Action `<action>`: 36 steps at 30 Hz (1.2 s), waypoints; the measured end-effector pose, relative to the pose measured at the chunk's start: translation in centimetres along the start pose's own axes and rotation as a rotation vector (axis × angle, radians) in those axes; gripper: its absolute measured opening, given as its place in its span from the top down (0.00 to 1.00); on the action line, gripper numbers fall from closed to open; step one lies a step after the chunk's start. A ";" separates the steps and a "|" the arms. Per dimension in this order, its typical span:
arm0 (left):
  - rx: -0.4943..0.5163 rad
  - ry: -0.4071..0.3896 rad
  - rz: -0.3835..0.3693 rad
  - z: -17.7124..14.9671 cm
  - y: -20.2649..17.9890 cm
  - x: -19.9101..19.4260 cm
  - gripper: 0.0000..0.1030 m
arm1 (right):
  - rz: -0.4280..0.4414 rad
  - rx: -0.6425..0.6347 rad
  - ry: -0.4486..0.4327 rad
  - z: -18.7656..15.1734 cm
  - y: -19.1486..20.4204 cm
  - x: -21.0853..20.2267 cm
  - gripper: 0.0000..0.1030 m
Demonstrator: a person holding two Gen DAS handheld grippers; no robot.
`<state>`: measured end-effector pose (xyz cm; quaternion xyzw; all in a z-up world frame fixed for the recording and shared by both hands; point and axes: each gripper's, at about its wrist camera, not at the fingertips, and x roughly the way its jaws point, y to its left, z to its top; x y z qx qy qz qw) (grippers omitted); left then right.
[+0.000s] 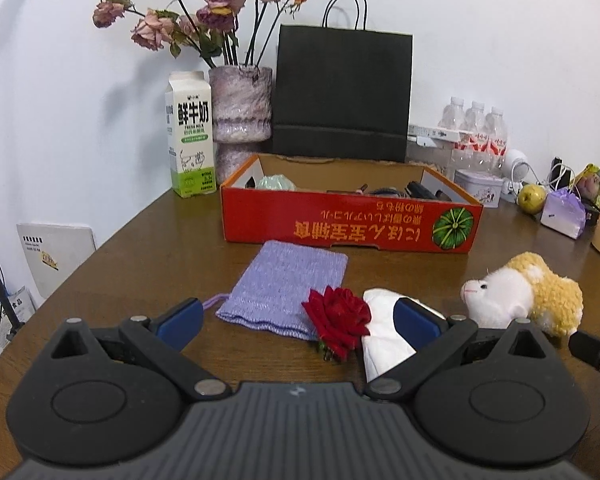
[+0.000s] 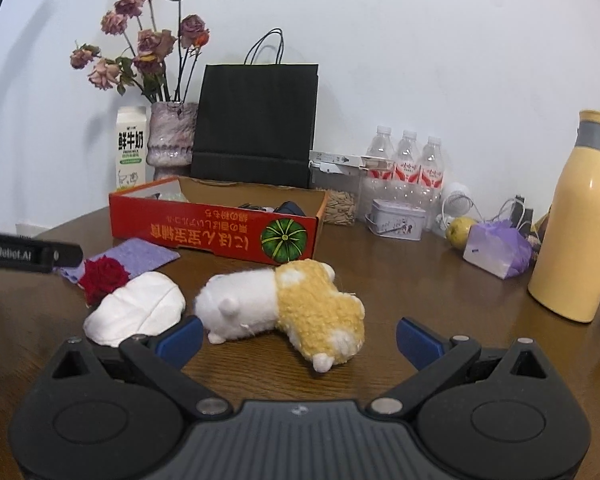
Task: Organize objects
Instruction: 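Move both tools back toward the remaining items on the table, then grasp the white-and-yellow plush sheep with the right tool and lift it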
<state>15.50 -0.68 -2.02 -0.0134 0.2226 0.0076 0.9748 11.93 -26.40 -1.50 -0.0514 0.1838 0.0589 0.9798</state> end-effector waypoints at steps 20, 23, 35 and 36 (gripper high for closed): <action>-0.028 0.042 0.010 0.0 0.8 0.9 0.00 | 0.073 -0.142 0.177 2.0 -1.9 9.7 0.00; -0.032 0.054 0.016 -0.1 0.9 1.1 0.00 | 0.107 -0.131 0.202 2.2 -1.9 10.6 0.00; -0.023 0.063 0.018 -0.2 0.7 1.2 0.00 | 0.144 -0.174 0.163 2.3 -1.0 9.8 0.52; -0.024 0.062 0.017 -0.2 0.7 1.2 0.00 | 0.132 -0.167 0.146 2.2 -1.0 9.4 0.52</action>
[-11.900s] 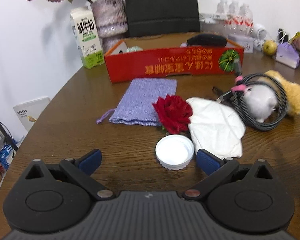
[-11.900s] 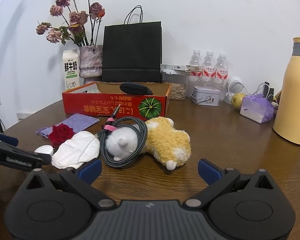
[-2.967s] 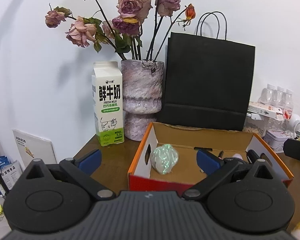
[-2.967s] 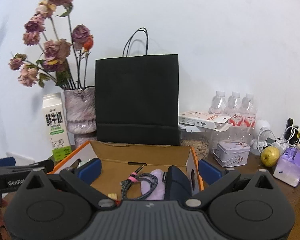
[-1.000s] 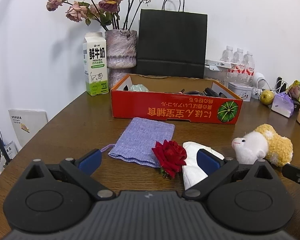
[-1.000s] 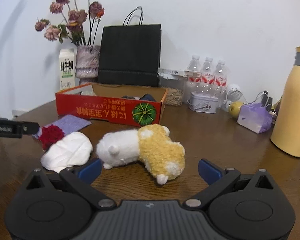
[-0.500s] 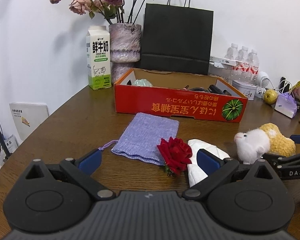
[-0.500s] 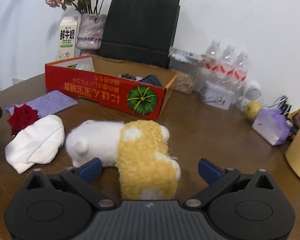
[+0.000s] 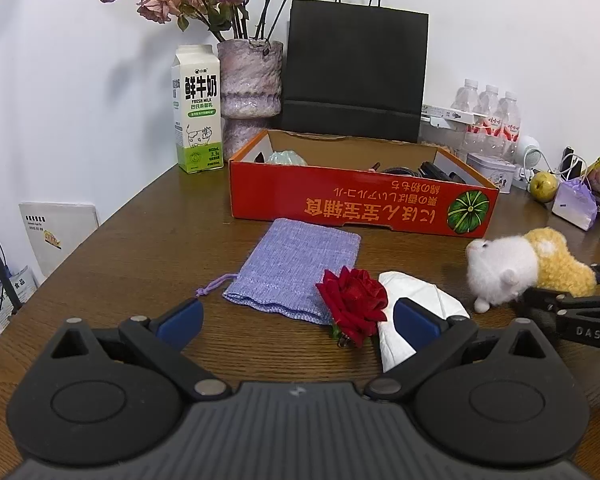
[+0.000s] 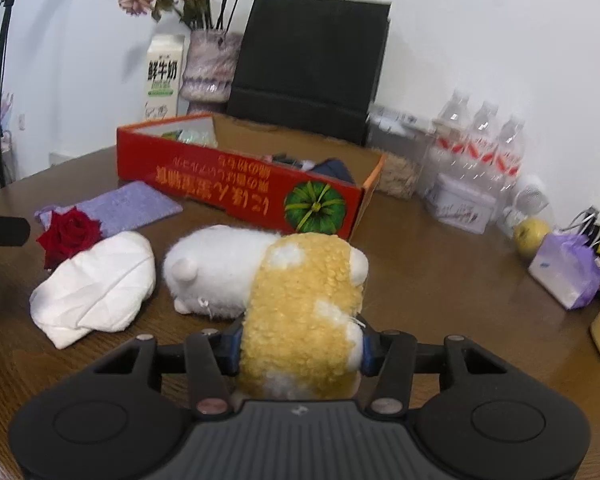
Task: Organize objects
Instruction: 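Grasp the white-and-yellow plush sheep with the right tool and lift it, then grasp the white cloth with the left tool while the right tool holds the plush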
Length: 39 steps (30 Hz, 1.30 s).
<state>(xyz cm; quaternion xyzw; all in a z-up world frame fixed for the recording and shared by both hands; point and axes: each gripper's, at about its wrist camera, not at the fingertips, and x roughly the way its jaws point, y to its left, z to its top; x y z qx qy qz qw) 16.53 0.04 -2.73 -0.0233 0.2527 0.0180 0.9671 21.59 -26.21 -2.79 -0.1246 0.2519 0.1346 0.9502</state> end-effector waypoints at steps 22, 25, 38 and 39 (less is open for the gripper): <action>0.114 0.058 -0.075 -0.7 -4.1 0.0 0.00 | -0.036 0.165 -0.160 -1.3 0.7 -5.3 0.53; 0.142 0.063 -0.092 -0.5 -5.7 0.1 0.00 | -0.036 0.187 -0.169 -1.4 0.3 -5.6 0.53; 0.199 0.190 -0.084 0.0 -8.6 3.5 0.00 | -0.037 0.222 -0.185 -1.5 -0.4 -5.9 0.53; 0.205 0.196 -0.080 0.2 -8.8 3.8 0.00 | -0.036 0.223 -0.185 -1.5 -0.5 -5.9 0.53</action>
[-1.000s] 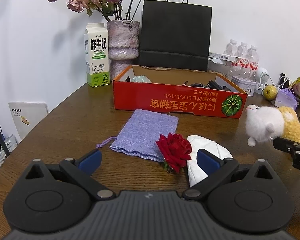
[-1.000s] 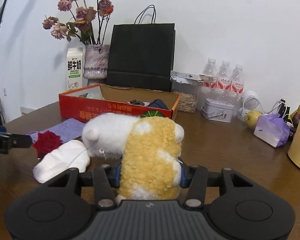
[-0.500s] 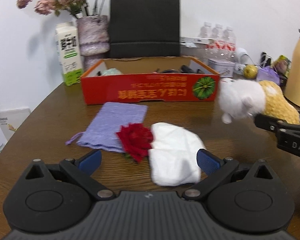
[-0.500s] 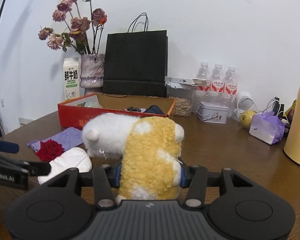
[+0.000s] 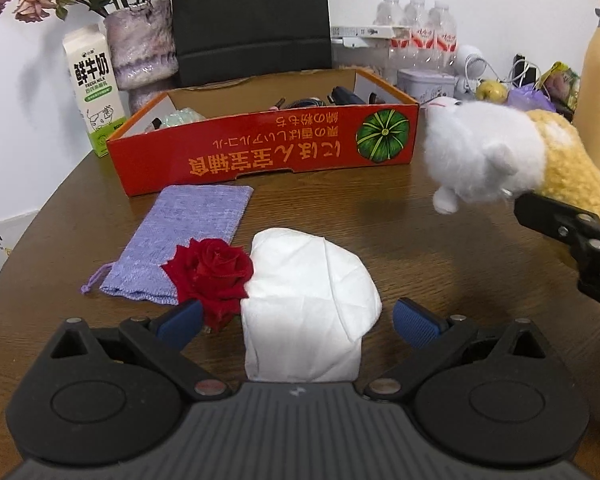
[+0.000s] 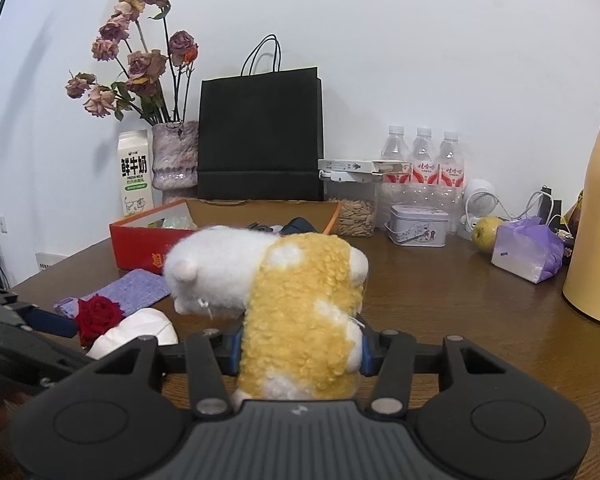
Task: Organize objects
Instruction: 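Grasp the white cloth with the left tool while the right tool holds the plush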
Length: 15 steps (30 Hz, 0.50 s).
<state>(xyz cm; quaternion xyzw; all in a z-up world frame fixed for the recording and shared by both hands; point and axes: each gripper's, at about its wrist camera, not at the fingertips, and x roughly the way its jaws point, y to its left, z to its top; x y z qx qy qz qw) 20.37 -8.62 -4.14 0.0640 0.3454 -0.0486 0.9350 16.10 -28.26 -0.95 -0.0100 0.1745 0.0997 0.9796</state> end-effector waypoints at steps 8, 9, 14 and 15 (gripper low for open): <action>0.017 0.032 0.051 0.9 -0.5 1.5 0.00 | 0.008 0.011 0.000 0.0 -0.2 -0.1 0.53; 0.016 0.039 0.053 1.0 -0.6 1.7 0.00 | 0.009 0.011 -0.002 0.1 -0.2 -0.1 0.53; -0.061 0.082 0.017 1.1 0.3 2.6 0.00 | 0.010 0.011 -0.007 0.1 -0.2 -0.2 0.53; -0.087 0.093 0.003 1.1 0.6 2.7 0.00 | 0.011 0.012 -0.007 0.1 -0.2 -0.2 0.53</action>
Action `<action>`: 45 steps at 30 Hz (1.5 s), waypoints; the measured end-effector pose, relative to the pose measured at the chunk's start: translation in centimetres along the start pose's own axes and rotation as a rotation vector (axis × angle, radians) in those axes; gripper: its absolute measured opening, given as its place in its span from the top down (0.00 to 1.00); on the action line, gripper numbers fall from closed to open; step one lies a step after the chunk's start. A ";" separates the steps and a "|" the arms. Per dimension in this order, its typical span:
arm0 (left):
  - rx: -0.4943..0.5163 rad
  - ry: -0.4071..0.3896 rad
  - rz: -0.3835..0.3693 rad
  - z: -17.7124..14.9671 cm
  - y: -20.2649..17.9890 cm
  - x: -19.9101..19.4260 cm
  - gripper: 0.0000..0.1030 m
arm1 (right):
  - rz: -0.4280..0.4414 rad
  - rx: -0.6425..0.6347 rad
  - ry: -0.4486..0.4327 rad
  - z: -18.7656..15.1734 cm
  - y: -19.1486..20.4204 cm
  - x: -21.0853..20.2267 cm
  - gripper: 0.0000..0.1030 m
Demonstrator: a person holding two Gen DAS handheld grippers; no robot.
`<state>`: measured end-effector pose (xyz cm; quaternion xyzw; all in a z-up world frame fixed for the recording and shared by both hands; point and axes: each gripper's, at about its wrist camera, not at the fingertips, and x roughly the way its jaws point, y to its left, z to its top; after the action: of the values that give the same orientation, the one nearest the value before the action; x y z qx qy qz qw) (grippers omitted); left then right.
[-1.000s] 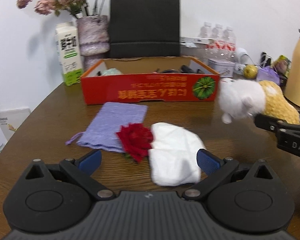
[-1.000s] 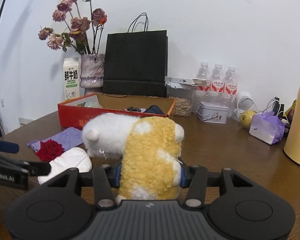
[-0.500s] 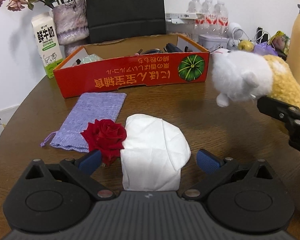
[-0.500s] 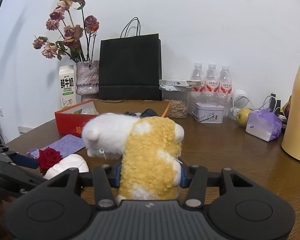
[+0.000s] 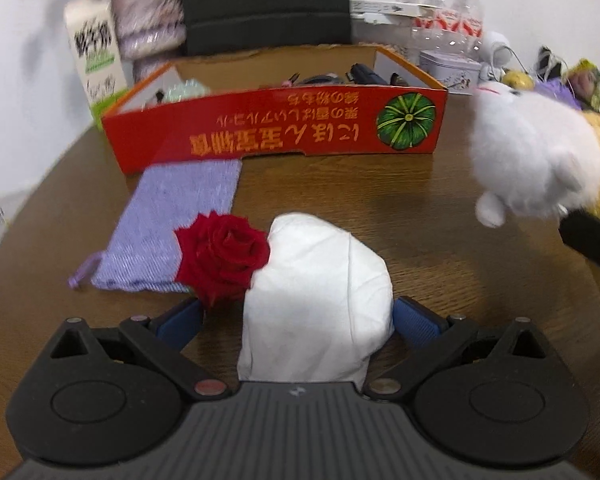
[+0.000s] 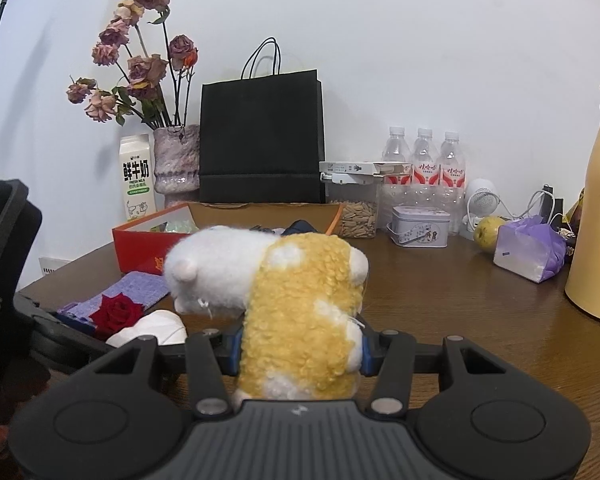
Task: Organize objects
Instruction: 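Grasp the white cloth with the left tool while the right tool holds the plush, then carry the white cloth and plush sheep with both tools over the red box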
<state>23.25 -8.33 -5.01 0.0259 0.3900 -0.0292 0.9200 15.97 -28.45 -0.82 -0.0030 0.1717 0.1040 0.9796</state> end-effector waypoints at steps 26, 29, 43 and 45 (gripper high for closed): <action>0.039 -0.195 -0.073 -3.0 -1.3 -3.9 0.39 | -0.010 0.000 0.009 0.0 -0.1 0.2 0.52; 0.046 -0.229 -0.063 -3.4 -1.5 -4.7 0.39 | -0.009 0.001 0.005 0.0 -0.1 0.2 0.52; 0.012 -0.337 -0.023 -5.2 -0.9 -8.1 0.39 | -0.021 -0.025 -0.018 0.0 0.5 -0.3 0.52; 0.010 -0.346 -0.018 -5.3 -0.6 -8.5 0.39 | -0.022 -0.035 -0.027 0.1 0.7 -0.6 0.52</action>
<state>13.57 -8.26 -2.57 0.0214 0.2257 -0.0432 0.9730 15.34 -27.85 -0.49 -0.0207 0.1566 0.0962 0.9828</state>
